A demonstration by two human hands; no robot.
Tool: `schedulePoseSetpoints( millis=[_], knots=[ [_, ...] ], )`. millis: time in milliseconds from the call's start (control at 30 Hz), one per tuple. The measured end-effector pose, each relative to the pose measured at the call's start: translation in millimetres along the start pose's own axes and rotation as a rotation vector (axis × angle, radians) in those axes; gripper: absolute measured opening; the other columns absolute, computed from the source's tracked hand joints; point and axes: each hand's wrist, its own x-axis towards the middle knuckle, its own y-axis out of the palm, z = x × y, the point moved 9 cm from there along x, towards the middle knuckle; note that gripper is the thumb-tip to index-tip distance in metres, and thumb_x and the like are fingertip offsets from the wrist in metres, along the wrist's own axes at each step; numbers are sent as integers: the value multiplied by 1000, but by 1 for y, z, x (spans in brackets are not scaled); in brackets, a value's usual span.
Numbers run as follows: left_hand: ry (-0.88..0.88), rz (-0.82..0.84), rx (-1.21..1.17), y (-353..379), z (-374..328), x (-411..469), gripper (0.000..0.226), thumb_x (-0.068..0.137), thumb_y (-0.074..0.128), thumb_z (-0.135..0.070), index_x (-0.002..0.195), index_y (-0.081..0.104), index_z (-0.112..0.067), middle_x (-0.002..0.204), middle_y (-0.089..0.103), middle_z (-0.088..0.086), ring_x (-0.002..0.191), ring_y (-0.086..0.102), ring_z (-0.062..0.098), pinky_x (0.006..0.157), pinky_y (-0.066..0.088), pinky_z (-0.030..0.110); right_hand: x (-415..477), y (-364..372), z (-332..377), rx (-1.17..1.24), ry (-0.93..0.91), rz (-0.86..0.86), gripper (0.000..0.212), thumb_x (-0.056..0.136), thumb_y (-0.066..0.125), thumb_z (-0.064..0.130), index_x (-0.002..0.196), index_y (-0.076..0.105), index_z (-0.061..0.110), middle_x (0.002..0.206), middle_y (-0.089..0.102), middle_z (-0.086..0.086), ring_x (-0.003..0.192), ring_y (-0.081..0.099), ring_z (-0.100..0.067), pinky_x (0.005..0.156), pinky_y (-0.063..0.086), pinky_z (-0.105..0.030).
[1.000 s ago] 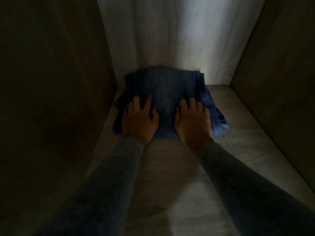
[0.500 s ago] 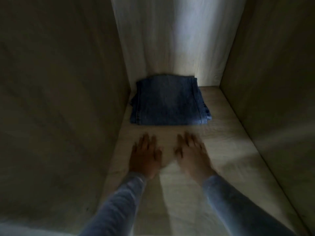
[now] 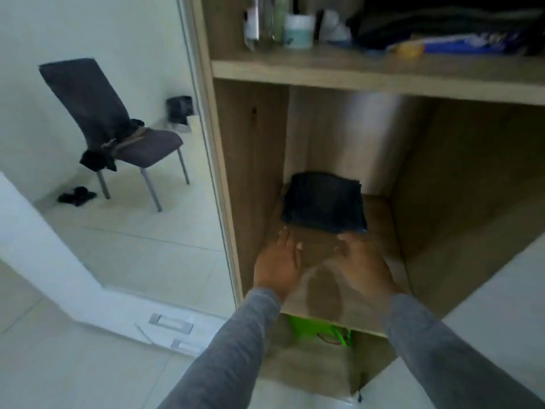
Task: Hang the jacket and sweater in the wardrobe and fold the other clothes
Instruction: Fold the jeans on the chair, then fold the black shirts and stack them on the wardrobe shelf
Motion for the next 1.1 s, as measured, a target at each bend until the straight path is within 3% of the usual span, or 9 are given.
schedulePoseSetpoints(
  millis=[100, 200, 300, 400, 567, 667, 800, 967, 1100],
  knots=[
    [37, -87, -40, -59, -12, -30, 43, 101, 27, -31, 132, 48, -9, 133, 52, 13, 115, 52, 30, 94, 40, 34, -33, -37, 43, 52, -31, -50, 39, 97, 46, 17, 136, 48, 13, 140, 48, -8, 126, 46, -26, 100, 39, -35],
    [4, -179, -78, -131, -8, -73, 35, 102, 30, -32, 117, 54, -11, 112, 59, 8, 100, 56, 24, 88, 46, 33, -75, -63, 94, 114, -40, -56, 38, 99, 44, 21, 136, 47, 14, 141, 46, -5, 125, 46, -24, 99, 40, -35],
    [8, -231, -32, -207, 8, -119, 43, 102, 25, -37, 133, 46, -17, 133, 52, 1, 120, 49, 17, 106, 36, 28, -124, -79, 162, 207, -96, -67, 38, 99, 43, 23, 136, 46, 17, 141, 46, -3, 125, 46, -22, 100, 41, -35],
    [-3, -306, 55, -287, 37, -170, 47, 102, 24, -35, 143, 36, -16, 146, 41, 0, 133, 38, 15, 110, 26, 26, -174, -85, 242, 241, -174, -61, 35, 99, 42, 23, 132, 50, 16, 136, 49, -3, 121, 47, -23, 98, 41, -35],
    [-117, -441, 139, -409, 108, -267, 42, 102, 28, -27, 138, 42, -9, 140, 46, 6, 128, 41, 20, 104, 28, 27, -253, -74, 392, 254, -374, -8, 36, 96, 43, 19, 131, 51, 13, 137, 50, -6, 121, 50, -25, 101, 41, -35],
    [-237, -513, 165, -464, 162, -330, 42, 102, 29, -25, 138, 41, -6, 143, 44, 8, 134, 36, 21, 108, 24, 28, -300, -60, 479, 269, -519, 37, 32, 95, 42, 16, 123, 55, 9, 129, 56, -9, 113, 53, -29, 96, 44, -38],
    [-426, -588, 167, -520, 238, -420, 39, 101, 30, -23, 127, 50, -2, 130, 53, 13, 122, 46, 28, 102, 32, 34, -366, -24, 588, 320, -706, 122, 35, 94, 44, 19, 128, 53, 12, 133, 53, -8, 116, 53, -27, 98, 43, -36],
    [-608, -676, 262, -572, 340, -512, 85, 78, 0, -46, 130, 50, 0, 135, 51, 17, 126, 46, 27, 104, 33, 33, -435, 53, 708, 335, -859, 255, 35, 93, 42, 14, 125, 54, 7, 131, 54, -12, 118, 51, -30, 98, 42, -39],
    [-783, -638, 299, -598, 397, -562, 58, 99, 16, -37, 141, 37, -5, 148, 38, 11, 138, 32, 20, 111, 21, 28, -475, 105, 778, 320, -963, 381, 37, 93, 44, 16, 129, 52, 7, 135, 53, -11, 124, 48, -28, 101, 38, -33]
  ],
)
